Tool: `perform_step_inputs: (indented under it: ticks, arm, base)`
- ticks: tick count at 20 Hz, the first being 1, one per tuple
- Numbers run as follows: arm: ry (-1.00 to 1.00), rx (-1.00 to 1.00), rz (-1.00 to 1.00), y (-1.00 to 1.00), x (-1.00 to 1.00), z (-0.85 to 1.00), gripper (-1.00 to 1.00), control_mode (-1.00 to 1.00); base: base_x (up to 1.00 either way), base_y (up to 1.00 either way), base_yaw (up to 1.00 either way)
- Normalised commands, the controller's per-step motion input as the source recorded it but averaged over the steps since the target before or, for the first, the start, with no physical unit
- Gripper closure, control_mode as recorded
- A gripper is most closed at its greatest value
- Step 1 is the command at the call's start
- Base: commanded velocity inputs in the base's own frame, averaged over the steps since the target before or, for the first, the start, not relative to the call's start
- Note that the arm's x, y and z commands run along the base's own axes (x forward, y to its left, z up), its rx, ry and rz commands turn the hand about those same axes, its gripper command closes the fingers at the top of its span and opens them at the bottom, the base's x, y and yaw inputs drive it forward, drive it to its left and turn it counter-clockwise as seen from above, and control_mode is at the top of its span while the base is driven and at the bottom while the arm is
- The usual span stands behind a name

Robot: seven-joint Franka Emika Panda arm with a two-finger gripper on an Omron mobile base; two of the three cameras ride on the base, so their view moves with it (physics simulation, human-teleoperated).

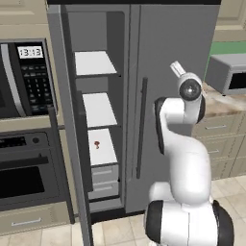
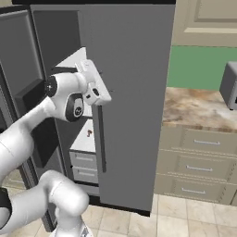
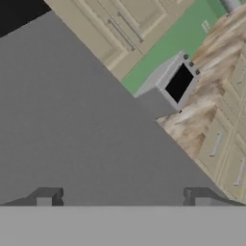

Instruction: Pick up the frozen fish from the freezer, place it on any shelf in the fridge, and close the fridge and freezer doors when done.

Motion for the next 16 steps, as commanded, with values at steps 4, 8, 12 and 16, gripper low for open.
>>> perform_step_inputs:
  ticks: [4,8,12,16]
  arm:
    - [0.12,-0.22,0.0,0.53,-1.0,0.0,-1.0,-1.0]
    - [0.11,-0.26,0.03,0.8,-1.0,0.03,-1.0,-1.0]
    - [0.11,-0.27,0.11,0.96,-1.0,0.22,-1.0,-1.0]
    - [0.12,-0.26,0.14,1.0,-0.97,0.16,-1.0,-1.0]
  base:
    - [0.0,0.0,0.0]
    - [0.0,0.0,0.0]
    - [0.0,0.0,0.0]
    - [0.0,0.0,0.0]
